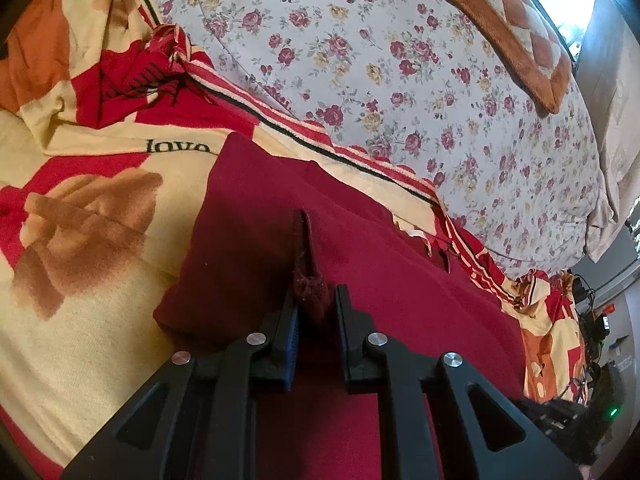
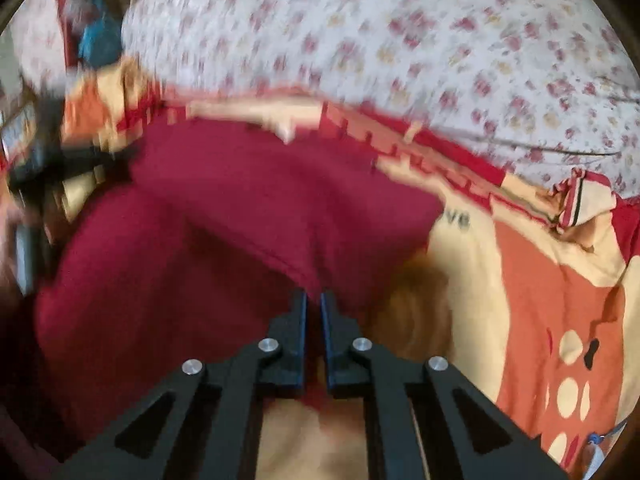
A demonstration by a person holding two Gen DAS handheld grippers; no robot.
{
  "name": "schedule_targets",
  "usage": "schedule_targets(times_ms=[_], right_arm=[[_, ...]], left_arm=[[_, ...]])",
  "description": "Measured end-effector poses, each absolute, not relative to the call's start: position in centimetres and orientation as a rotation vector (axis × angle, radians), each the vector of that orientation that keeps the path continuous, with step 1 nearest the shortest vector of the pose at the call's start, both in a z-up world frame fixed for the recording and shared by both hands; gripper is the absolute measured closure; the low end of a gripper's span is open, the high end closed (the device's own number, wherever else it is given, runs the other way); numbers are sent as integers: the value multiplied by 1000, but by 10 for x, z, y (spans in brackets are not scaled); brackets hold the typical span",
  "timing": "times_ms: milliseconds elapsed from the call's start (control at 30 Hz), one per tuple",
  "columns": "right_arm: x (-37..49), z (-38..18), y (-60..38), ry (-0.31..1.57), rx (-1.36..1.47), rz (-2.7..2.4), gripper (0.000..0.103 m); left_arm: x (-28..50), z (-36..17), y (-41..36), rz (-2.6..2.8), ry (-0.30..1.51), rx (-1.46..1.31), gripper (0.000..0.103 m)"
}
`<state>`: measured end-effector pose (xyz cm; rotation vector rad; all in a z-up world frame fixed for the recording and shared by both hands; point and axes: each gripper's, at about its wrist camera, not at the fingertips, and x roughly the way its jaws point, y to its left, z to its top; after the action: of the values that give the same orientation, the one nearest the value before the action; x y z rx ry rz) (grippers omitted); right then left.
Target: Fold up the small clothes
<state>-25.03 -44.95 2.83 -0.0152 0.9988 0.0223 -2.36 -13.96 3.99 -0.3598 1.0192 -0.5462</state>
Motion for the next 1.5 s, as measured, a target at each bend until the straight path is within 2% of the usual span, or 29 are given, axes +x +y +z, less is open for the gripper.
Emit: schedule_targets(times_ms=[67,133,200,267,467,533,567,600,733,767,800,967,1067,1233,1333,1367,1500], right_arm=[[-256,34,-451,971,5,30,94],[-261,47,-462,967,107,67,79],[-267,61,-478,917,210,54,40],[-264,66,-491,884,275,-10,29],[-211,30,-521,947,561,-106,31],[-193,22,-515,977,508,-121,60],[-190,24,-510,981,439,-160,84],[-191,29,-505,954,367,-182,85],[-192,19,-504,988,238,-266,85],[-193,18,-506,979,248,-269,81],[-198,23,-507,972,261,-285,72],[-220,50,-488,948,243,-200,64],[-233,35,-471,1040,118,-235,64],[-260,52,-478,968,222,-227,63],[-269,60,-474,937,236,-202,61],[-270,60,-472,935,234,-197,57],[-265,47,-460,960,248,-158,57]], left_arm=[[-25,41,-138,-547,1016,-358,103],[-25,42,-137,-547,1013,-357,103],[-25,42,-137,-547,1016,-358,103],[-25,42,-137,-543,1017,-352,103],[-26,42,-137,-535,1015,-337,103],[-26,41,-138,-533,1018,-332,103],[-26,41,-138,-534,1018,-331,103],[-26,42,-139,-535,1020,-330,103],[-26,41,-147,-530,1026,-279,103],[-26,41,-149,-527,1022,-260,103],[-27,42,-150,-524,1016,-244,103],[-30,43,-150,-517,1001,-216,103],[-33,45,-150,-506,992,-193,103],[-53,63,-148,-475,973,-112,102],[-72,74,-141,-463,945,-94,96],[-78,76,-138,-456,941,-85,96],[-105,83,-132,-443,937,-49,96]])
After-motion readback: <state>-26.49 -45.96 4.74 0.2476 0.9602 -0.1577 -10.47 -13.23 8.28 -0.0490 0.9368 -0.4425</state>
